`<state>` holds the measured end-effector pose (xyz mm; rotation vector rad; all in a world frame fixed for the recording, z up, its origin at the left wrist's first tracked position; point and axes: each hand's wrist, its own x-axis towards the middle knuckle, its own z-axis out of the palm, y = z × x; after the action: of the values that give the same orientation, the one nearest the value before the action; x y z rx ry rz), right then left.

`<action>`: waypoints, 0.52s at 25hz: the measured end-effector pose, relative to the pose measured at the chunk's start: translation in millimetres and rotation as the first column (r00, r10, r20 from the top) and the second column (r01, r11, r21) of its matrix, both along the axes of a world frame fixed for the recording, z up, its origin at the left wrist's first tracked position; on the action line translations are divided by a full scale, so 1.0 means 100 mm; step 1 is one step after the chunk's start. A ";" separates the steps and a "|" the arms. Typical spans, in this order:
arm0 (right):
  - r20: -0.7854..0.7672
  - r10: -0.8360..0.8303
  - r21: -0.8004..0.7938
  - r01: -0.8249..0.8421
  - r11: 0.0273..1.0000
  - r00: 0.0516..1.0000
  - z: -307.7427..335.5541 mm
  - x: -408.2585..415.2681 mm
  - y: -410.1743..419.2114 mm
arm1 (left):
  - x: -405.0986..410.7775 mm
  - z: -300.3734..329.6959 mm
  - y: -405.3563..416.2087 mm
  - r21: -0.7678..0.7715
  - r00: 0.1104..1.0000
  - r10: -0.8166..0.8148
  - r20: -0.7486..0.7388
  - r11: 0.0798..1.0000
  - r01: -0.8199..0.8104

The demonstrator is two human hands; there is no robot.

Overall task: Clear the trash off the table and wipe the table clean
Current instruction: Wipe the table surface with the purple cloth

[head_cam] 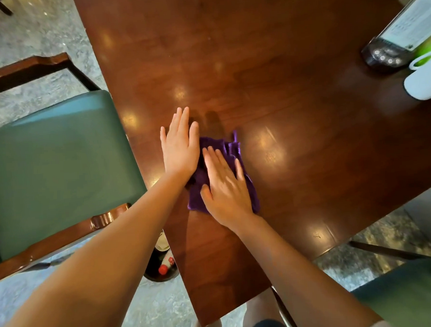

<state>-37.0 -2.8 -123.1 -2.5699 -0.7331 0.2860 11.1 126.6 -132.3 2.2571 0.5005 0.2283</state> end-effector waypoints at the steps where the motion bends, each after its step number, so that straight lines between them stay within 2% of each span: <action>1: -0.093 0.002 0.108 0.009 0.994 0.996 0.03 0.09 0.03 | -0.04 0.04 0.01 -0.051 0.999 0.009 0.052 0.999 -0.007; 3: -0.208 -0.006 0.282 0.066 0.957 0.978 0.10 0.25 0.00 | -0.19 0.12 0.04 0.037 0.991 -0.008 0.132 0.999 0.003; 4: -0.158 0.002 0.298 0.046 0.954 0.987 0.13 0.31 -0.07 | -0.29 0.13 0.05 0.144 0.985 -0.072 0.157 0.988 0.049; 6: 0.089 0.098 0.155 -0.111 0.982 0.991 0.11 0.37 -0.28 | -0.50 0.13 0.03 0.339 0.938 -0.317 0.141 0.905 0.255; 8: 0.170 0.234 -0.059 -0.227 0.972 0.957 0.10 0.39 -0.45 | -0.62 0.10 -0.04 0.393 0.872 -0.487 -0.050 0.793 0.466; 10: 0.104 0.297 -0.205 -0.272 0.940 0.949 0.09 0.39 -0.49 | -0.65 0.07 -0.10 0.417 0.850 -0.467 -0.242 0.741 0.526; 13: 0.052 0.320 -0.259 -0.296 0.919 0.946 0.09 0.43 -0.43 | -0.61 0.04 -0.11 0.486 0.867 -0.372 -0.332 0.720 0.495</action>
<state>6.3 -45.8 -113.7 -2.7076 -1.2123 0.3801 -49.5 115.6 -128.6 2.9218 -0.0351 -0.1394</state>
